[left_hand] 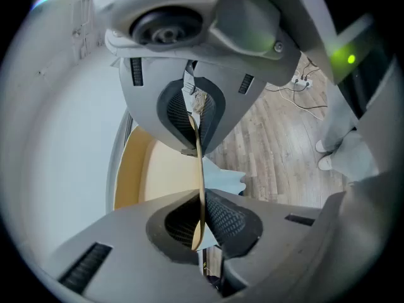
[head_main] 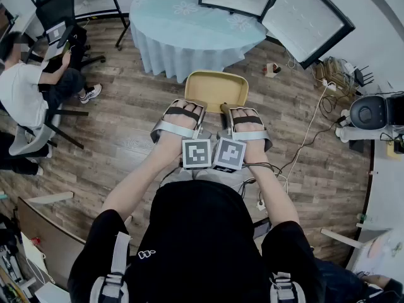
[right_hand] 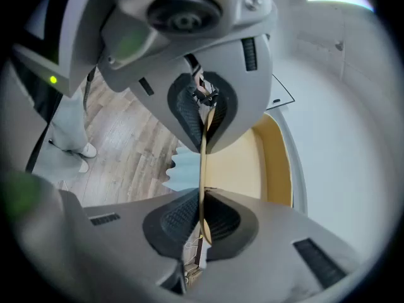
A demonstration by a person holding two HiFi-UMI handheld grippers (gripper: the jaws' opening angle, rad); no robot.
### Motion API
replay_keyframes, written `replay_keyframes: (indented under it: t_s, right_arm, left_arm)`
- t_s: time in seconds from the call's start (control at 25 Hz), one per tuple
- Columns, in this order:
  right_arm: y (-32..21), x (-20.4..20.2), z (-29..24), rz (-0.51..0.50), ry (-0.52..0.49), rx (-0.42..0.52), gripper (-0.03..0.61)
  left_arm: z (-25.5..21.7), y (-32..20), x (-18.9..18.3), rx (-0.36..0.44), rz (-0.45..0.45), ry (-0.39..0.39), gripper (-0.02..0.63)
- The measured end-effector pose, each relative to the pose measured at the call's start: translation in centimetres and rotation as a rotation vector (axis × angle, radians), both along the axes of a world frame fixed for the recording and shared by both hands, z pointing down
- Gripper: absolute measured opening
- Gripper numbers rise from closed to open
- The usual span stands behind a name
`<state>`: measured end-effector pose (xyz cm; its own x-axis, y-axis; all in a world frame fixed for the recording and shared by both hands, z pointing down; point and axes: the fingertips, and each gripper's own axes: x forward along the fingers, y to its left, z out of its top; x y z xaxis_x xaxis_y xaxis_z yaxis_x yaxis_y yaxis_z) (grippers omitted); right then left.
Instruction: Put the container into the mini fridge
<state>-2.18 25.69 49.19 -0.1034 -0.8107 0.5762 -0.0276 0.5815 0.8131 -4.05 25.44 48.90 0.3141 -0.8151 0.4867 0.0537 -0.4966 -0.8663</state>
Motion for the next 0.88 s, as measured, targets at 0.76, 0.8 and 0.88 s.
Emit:
replay_keyframes:
  t_s: [0.76, 0.8, 0.88]
  right_arm:
    - [1.6, 6.3, -0.3, 0.021, 0.009, 0.043, 0.014]
    - [1.6, 6.6, -0.3, 0.022, 0.018, 0.044, 0.014]
    - [1.5, 6.7, -0.5, 0.02, 0.008, 0.047, 0.014]
  left_arm:
    - [-0.9, 1.5, 6.3, 0.033, 0.052, 0.003, 0.02]
    - [-1.0, 1.5, 6.4, 0.038, 0.053, -0.01, 0.02]
    - [-1.2, 1.3, 6.7, 0.05, 0.056, -0.014, 0.02]
